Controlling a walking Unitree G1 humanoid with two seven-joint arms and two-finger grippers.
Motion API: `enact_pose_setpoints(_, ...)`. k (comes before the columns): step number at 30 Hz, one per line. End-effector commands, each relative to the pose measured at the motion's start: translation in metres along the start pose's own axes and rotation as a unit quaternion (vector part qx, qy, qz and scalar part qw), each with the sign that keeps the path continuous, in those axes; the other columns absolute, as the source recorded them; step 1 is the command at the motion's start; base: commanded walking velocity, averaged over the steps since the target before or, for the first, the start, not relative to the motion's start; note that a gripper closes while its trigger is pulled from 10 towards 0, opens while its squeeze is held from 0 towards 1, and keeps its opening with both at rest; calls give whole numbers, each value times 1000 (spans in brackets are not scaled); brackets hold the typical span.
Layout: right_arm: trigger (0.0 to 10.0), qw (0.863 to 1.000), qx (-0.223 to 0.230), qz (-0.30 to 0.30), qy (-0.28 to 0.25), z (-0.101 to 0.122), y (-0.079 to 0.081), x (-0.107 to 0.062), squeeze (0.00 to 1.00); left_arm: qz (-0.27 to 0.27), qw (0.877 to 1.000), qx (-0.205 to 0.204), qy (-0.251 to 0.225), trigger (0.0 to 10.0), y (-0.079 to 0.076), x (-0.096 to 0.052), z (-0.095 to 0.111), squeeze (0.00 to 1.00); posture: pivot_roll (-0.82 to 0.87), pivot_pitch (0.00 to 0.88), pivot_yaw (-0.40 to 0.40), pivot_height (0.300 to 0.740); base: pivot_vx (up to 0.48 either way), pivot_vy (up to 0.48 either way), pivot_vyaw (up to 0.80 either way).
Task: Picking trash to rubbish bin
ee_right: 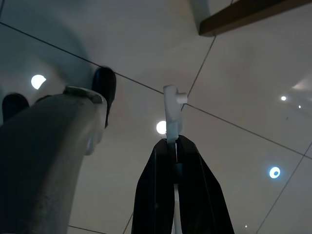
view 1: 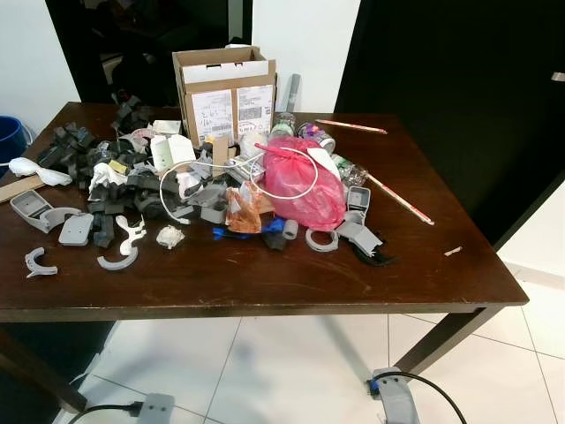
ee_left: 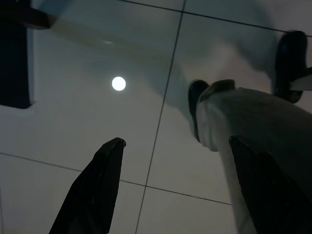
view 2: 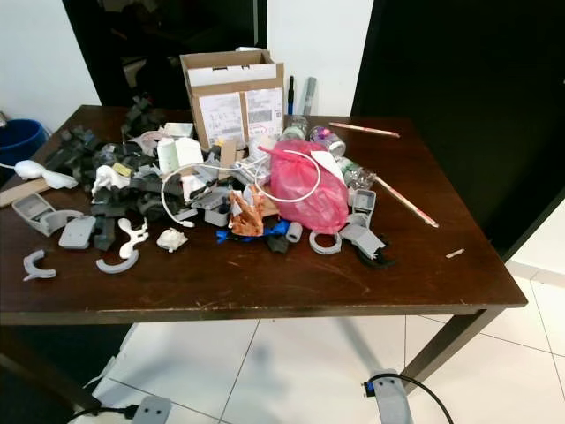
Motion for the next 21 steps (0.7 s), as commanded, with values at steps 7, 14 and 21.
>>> enact_pose_setpoints(7, 10000, 1000, -11, 9, 3, 0, 4, 0, 0, 52, 998, -43, -7, 10000, 28, -4, -1, 0, 133, 66, -57, 740, 0, 0, 0)
enact_pose_setpoints(14, 10000, 1000, -10, 16, 6, -4, 6, 0, 0, 71, 996, -59, -10, 10000, 39, -6, -2, 0, 133, 56, -73, 740, 0, 0, 0)
enact_pose_setpoints(21, 10000, 1000, -16, 13, 9, -6, 1, 0, 0, 69, 994, -81, -15, 10000, 32, -4, -1, 0, 141, 46, -70, 740, 0, 0, 0)
Point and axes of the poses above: a point about 5 cm out from each wrist's last joint towards the gripper, its own x axis pointing out of the wrist towards the gripper, its own z axis along the axis of the wrist's last joint, y = z × x, the point moved 4 cm from there along x, pointing out of the wrist towards the gripper, and after that the axes turned 8 degrees about -x, right-handed, at the moved point
